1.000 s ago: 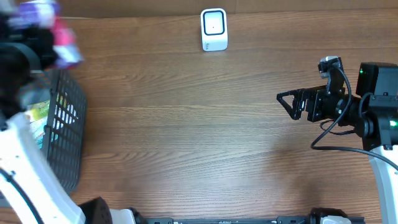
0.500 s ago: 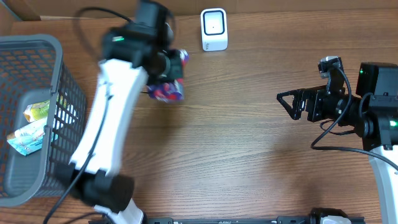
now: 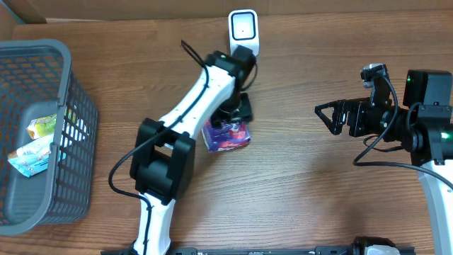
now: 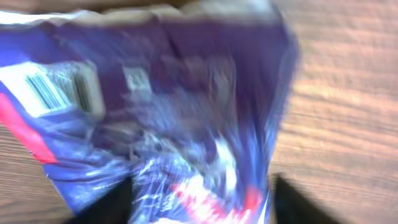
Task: Scan the item barcode
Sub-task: 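Carry the purple pack out and set it on the table center, then return left gripper to the basket and grasp the mint-green wipes pack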
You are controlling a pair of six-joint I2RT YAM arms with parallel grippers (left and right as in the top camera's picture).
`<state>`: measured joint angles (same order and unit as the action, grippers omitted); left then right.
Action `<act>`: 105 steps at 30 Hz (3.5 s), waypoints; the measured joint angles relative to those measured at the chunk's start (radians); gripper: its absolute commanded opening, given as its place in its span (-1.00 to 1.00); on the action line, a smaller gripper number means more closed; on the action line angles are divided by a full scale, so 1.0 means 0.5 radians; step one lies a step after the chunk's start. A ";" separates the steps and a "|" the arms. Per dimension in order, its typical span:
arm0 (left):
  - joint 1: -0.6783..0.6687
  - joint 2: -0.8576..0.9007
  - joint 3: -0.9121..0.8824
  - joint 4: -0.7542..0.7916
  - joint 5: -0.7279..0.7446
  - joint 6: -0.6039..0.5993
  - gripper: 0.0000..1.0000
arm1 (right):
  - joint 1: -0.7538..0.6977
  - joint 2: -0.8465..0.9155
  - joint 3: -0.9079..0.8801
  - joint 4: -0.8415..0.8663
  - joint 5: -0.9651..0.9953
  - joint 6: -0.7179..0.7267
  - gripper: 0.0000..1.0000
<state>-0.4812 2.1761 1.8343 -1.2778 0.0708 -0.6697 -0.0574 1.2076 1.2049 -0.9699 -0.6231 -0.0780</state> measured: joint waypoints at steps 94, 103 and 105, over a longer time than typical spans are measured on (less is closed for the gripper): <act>2.494 -0.851 -1.402 1.115 -0.599 0.036 1.00 | 0.001 0.155 0.000 -0.075 0.003 0.000 1.00; 2.501 -0.851 -1.402 1.167 -0.600 0.035 1.00 | 0.001 0.155 0.000 -0.076 0.004 -0.001 1.00; 2.518 -0.851 -1.402 1.205 -0.599 0.034 0.99 | 0.001 0.155 0.000 -0.076 0.004 0.000 1.00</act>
<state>0.7776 1.7508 1.1336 -0.6754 -0.2287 -0.6525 -0.0570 1.2850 1.2049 -1.0077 -0.6212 -0.0780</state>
